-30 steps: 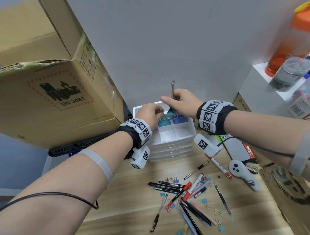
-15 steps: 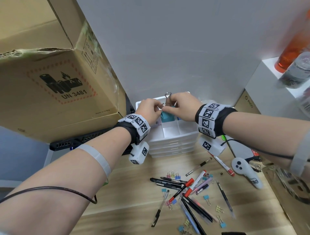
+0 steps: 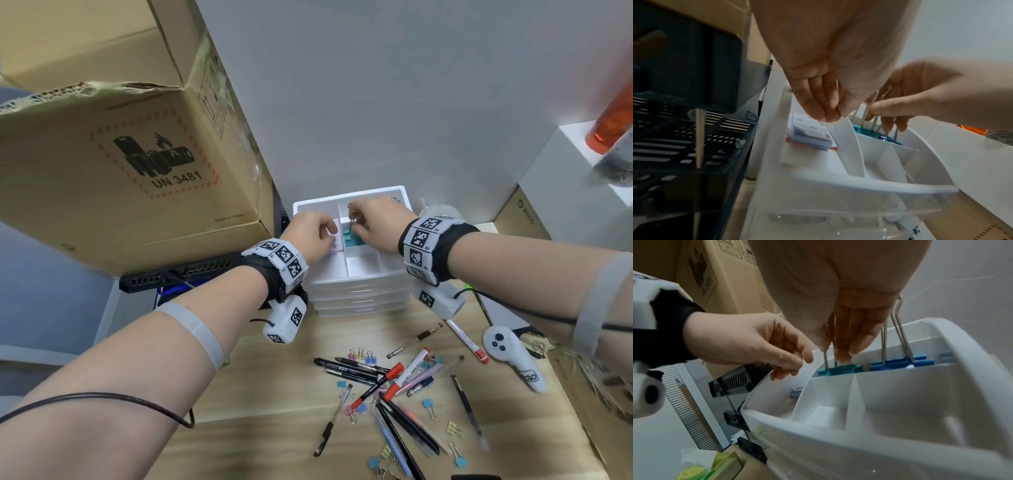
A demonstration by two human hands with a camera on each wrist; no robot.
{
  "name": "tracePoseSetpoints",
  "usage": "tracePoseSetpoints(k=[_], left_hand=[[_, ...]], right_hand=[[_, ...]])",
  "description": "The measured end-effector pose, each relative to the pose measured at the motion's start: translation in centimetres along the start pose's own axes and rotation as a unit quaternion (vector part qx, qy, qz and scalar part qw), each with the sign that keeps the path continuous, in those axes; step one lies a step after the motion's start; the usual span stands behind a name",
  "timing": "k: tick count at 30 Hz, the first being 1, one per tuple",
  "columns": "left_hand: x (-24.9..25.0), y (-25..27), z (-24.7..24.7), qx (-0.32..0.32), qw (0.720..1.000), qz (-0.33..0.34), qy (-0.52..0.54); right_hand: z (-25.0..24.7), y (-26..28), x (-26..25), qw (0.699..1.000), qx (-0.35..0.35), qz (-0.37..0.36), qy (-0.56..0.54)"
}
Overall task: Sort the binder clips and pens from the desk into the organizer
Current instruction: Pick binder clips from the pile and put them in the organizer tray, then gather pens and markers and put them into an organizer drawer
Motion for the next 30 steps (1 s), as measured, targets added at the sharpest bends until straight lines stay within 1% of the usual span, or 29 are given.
tracePoseSetpoints(k=[4, 9, 11, 16, 19, 24, 27, 30], left_hand=[[-0.1, 1.2, -0.4, 0.009, 1.0, 0.007, -0.002], [-0.4, 3.2, -0.7, 0.022, 1.0, 0.002, -0.004], [-0.5, 4.1, -0.8, 0.025, 1.0, 0.006, -0.003], [-1.3, 7.2, 0.0, 0.047, 0.999, 0.005, 0.007], [-2.6, 9.4, 1.8, 0.009, 1.0, -0.019, -0.017], [-5.4, 12.4, 6.3, -0.097, 0.989, -0.083, -0.076], [-7.4, 14.3, 9.5, -0.174, 0.967, -0.156, -0.097], [-9.3, 16.2, 12.4, -0.242, 0.944, -0.196, -0.105]], right_hand=[[0.2, 0.3, -0.3, 0.995, 0.067, 0.0, -0.077], [0.9, 1.1, -0.4, 0.981, 0.158, 0.008, -0.114], [0.8, 1.6, -0.6, 0.978, 0.172, 0.007, -0.119], [0.5, 4.3, -0.8, 0.974, 0.183, -0.046, -0.124], [1.5, 7.2, -0.5, 0.977, 0.162, -0.048, -0.132], [5.2, 11.7, 0.9, 0.992, 0.072, -0.043, -0.098], [8.3, 14.0, 2.2, 0.996, 0.003, -0.007, -0.089], [12.1, 16.0, 3.7, 0.992, -0.091, 0.046, -0.071]])
Point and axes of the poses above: each hand's wrist, its own y-axis away from the middle knuckle, its own z-axis out of the palm, x = y × z, the point moved 1 cm from there along -y, towards the middle knuckle, and after that the axes turned 11 degrees about y, right-handed, at the moved point
